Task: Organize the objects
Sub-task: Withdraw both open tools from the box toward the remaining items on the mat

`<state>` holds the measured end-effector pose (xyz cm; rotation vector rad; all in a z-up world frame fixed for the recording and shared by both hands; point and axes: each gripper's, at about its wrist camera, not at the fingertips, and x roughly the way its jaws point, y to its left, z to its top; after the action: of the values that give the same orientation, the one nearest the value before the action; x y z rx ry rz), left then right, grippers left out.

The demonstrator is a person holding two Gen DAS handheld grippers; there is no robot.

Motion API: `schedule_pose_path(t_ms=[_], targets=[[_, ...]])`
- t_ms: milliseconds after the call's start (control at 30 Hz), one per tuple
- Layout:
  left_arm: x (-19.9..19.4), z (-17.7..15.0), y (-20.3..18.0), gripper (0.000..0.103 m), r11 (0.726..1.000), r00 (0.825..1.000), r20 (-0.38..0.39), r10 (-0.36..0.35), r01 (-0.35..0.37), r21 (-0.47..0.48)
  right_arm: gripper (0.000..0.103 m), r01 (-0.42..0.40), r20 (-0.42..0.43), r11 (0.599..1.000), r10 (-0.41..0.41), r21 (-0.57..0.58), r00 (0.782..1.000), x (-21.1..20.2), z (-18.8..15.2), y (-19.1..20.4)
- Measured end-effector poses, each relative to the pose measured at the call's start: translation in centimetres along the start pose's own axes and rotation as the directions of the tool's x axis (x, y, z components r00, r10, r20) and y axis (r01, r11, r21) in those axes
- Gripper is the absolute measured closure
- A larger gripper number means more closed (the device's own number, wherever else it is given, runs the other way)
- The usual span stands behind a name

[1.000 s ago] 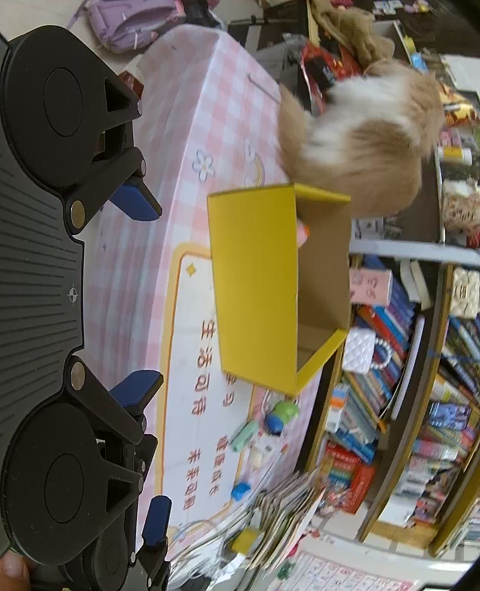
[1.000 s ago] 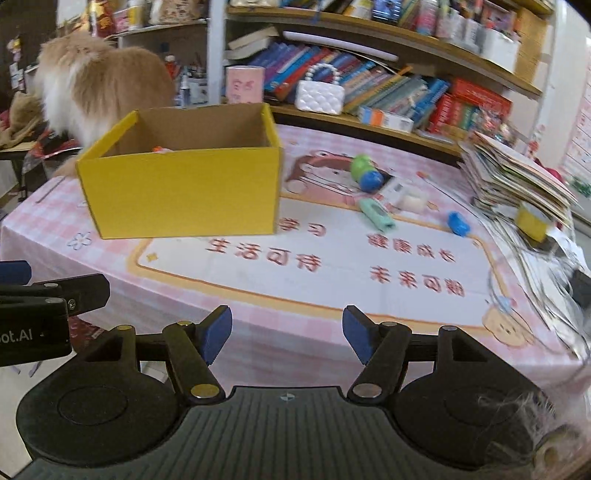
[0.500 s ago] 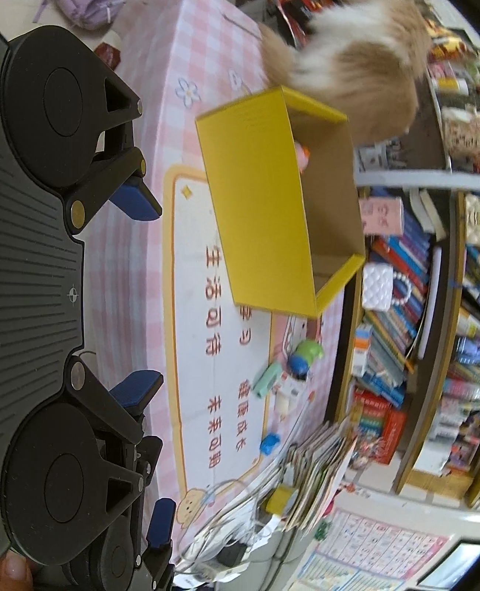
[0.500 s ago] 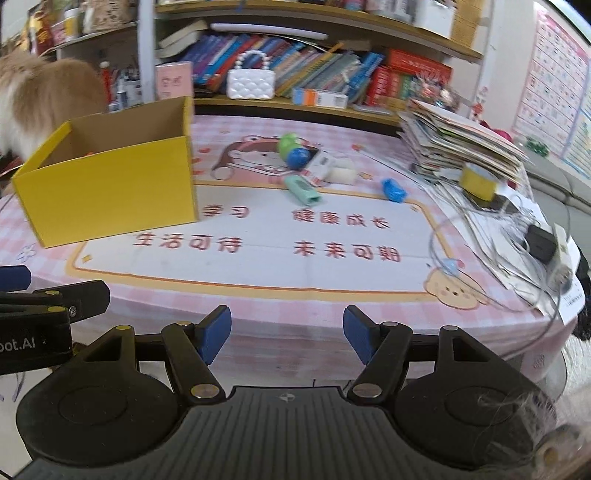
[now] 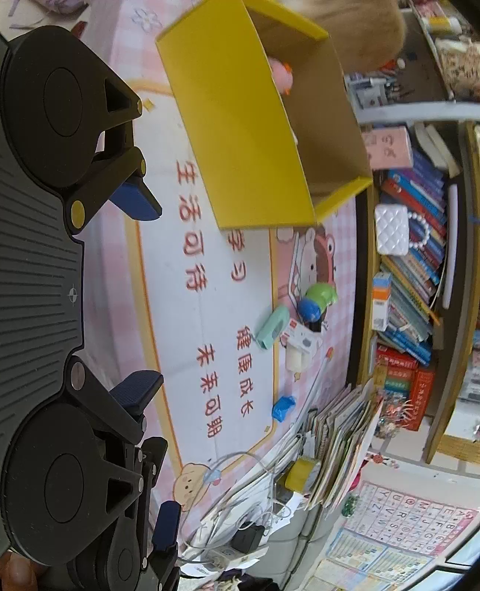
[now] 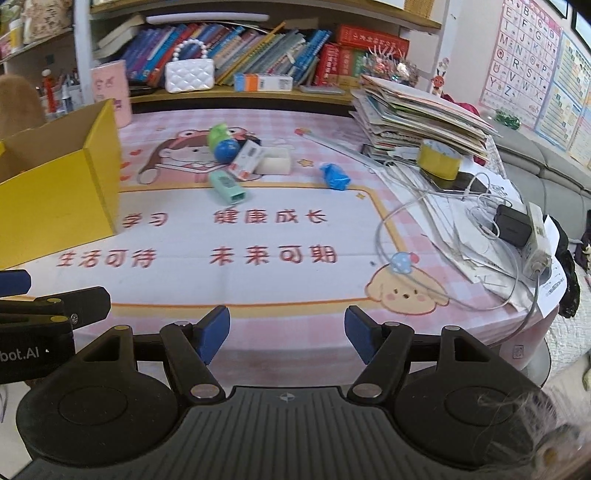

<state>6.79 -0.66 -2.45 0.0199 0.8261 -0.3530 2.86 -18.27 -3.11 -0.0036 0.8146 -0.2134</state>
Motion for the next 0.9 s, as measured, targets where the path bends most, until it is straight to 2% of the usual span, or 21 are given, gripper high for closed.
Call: schedule_pose_path(t_ms=[367, 667, 900], targets=[[5.0, 3.2, -2.5, 0.013, 1.000, 0.999, -0.040, -0.010, 0.010, 0.005, 0.035, 0.013, -0.035, 1.000, -0.013, 0.023, 0.999, 4.6, 3.3, -3.7], [8.1, 5.8, -3.4, 0.013, 0.999, 0.999, -0.046, 0.028, -0.029, -0.030, 0.033, -0.014, -0.049, 1.000, 0.014, 0.014, 0.999, 8.2, 6.1, -5.4], [10.1, 8.0, -3.9, 0.013, 0.997, 0.997, -0.025, 0.068, -0.069, -0.042, 0.032, -0.035, -0.011, 0.999, 0.035, 0.005, 0.999, 10.5, 8.4, -6.6]])
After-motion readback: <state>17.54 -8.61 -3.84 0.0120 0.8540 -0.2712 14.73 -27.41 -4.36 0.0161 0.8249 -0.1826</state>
